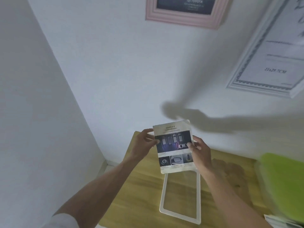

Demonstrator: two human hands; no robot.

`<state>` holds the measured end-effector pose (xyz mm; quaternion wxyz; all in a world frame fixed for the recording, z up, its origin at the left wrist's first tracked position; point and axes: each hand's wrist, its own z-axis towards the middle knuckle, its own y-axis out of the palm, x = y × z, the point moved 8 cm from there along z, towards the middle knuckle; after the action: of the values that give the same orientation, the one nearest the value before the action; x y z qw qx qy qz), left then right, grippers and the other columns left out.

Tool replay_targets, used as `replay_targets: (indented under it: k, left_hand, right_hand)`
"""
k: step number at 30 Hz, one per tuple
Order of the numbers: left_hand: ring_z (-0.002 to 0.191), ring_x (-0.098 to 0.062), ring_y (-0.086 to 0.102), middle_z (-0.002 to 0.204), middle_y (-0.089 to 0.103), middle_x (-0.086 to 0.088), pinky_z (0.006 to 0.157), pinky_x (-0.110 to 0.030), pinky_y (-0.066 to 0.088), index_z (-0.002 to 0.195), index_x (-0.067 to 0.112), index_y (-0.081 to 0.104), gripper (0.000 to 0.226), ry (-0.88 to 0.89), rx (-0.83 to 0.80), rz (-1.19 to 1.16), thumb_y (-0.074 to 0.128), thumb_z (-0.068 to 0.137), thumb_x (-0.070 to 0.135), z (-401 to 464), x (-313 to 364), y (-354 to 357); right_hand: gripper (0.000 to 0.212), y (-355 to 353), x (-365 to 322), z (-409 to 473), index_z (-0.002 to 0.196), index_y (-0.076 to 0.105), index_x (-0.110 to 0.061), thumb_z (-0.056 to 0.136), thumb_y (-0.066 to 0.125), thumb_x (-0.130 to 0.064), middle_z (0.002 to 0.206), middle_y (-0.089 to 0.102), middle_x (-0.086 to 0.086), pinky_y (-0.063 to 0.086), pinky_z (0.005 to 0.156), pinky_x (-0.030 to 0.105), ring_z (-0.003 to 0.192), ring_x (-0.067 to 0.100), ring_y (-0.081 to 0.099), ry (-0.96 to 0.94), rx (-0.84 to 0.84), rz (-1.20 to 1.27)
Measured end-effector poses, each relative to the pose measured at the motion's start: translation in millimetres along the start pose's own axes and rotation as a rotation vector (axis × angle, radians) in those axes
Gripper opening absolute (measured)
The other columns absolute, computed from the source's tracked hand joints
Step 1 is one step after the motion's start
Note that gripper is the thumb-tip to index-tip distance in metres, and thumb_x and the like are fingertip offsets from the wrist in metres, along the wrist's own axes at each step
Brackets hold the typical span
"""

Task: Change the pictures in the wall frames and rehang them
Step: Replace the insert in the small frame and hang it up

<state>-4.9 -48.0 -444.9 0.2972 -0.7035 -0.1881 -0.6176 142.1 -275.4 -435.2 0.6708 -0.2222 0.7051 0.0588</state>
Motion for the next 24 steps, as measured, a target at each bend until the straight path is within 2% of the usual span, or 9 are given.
replay_targets:
  k: [3,7,12,15,17,19,21,22,24]
  left_hand:
    - [0.085,-0.024,0.072,0.095,0.071,-0.012,0.071,-0.033,0.061,0.123,0.017,0.061,0.055,-0.095,-0.107,-0.105,0.081,0.075,0.005,-12.1,-6.9,28.9]
    - [0.084,-0.027,0.071,0.091,0.067,-0.013,0.076,-0.048,0.061,0.132,0.022,0.058,0.065,-0.186,-0.249,-0.031,0.078,0.075,-0.001,-25.0,-31.6,63.5]
    - [0.080,-0.025,0.073,0.092,0.069,-0.012,0.072,-0.048,0.061,0.134,0.022,0.056,0.066,-0.264,-0.318,0.105,0.074,0.076,-0.004,-43.9,-54.0,84.0]
    - [0.075,-0.021,0.073,0.088,0.070,-0.005,0.056,-0.035,0.058,0.134,0.025,0.053,0.065,-0.304,-0.358,0.274,0.074,0.078,0.001,-63.4,-70.7,91.4]
    - [0.073,-0.019,0.072,0.082,0.069,-0.001,0.053,-0.027,0.054,0.136,0.021,0.052,0.065,-0.317,-0.348,0.335,0.072,0.079,-0.001,-77.3,-81.1,95.4]
    - [0.071,-0.015,0.069,0.078,0.066,0.002,0.058,-0.029,0.057,0.138,0.017,0.050,0.066,-0.318,-0.350,0.391,0.071,0.079,-0.003,-88.8,-91.7,100.2]
    - [0.072,-0.012,0.067,0.078,0.066,0.002,0.070,-0.034,0.060,0.140,0.015,0.048,0.065,-0.305,-0.365,0.453,0.070,0.081,-0.001,-96.8,-98.6,105.7]
    - [0.076,-0.014,0.067,0.083,0.067,0.002,0.074,-0.036,0.059,0.139,0.016,0.048,0.062,-0.286,-0.371,0.507,0.070,0.082,0.003,-99.2,-99.6,107.6]
    - [0.087,-0.018,0.064,0.100,0.065,0.000,0.076,-0.034,0.055,0.136,0.018,0.051,0.054,-0.201,-0.375,0.688,0.068,0.084,0.015,-102.1,-94.8,110.0]
  right_hand:
    - [0.031,-20.7,20.7,-13.5,0.123,0.062,-0.020,0.093,0.065,-0.011,0.106,0.065,-0.003,0.047,0.071,0.018,0.097,0.011,0.062,0.084,0.108,0.051]
    - [0.037,-37.5,54.9,-25.5,0.128,0.059,-0.019,0.093,0.067,-0.015,0.109,0.065,0.001,0.053,0.076,0.029,0.105,0.019,0.061,0.171,0.143,0.028]
    - [0.035,-52.9,103.7,-42.0,0.124,0.059,-0.020,0.090,0.070,-0.019,0.115,0.068,0.003,0.057,0.081,0.035,0.098,0.016,0.066,0.264,0.100,-0.167]
    - [0.038,-56.0,130.4,-57.7,0.126,0.058,-0.016,0.090,0.070,-0.017,0.117,0.062,-0.002,0.051,0.090,0.033,0.111,0.019,0.060,0.325,0.007,-0.323]
    - [0.037,-58.3,146.5,-68.0,0.125,0.059,-0.016,0.090,0.070,-0.015,0.114,0.061,-0.003,0.048,0.084,0.028,0.111,0.018,0.059,0.357,-0.022,-0.392]
    - [0.030,-58.5,158.3,-74.8,0.117,0.062,-0.018,0.088,0.071,-0.013,0.104,0.064,-0.007,0.048,0.074,0.025,0.099,0.016,0.063,0.344,-0.040,-0.462]
    - [0.025,-56.0,165.1,-77.4,0.108,0.064,-0.025,0.086,0.070,-0.014,0.099,0.068,-0.004,0.053,0.074,0.031,0.090,0.016,0.065,0.305,-0.057,-0.544]
    - [0.025,-55.5,169.7,-78.1,0.108,0.064,-0.029,0.086,0.069,-0.017,0.101,0.068,-0.002,0.055,0.077,0.034,0.089,0.016,0.064,0.297,-0.064,-0.594]
    - [0.036,-54.3,176.0,-78.8,0.123,0.059,-0.029,0.088,0.067,-0.023,0.112,0.061,0.001,0.053,0.078,0.034,0.094,0.017,0.063,0.295,-0.064,-0.683]
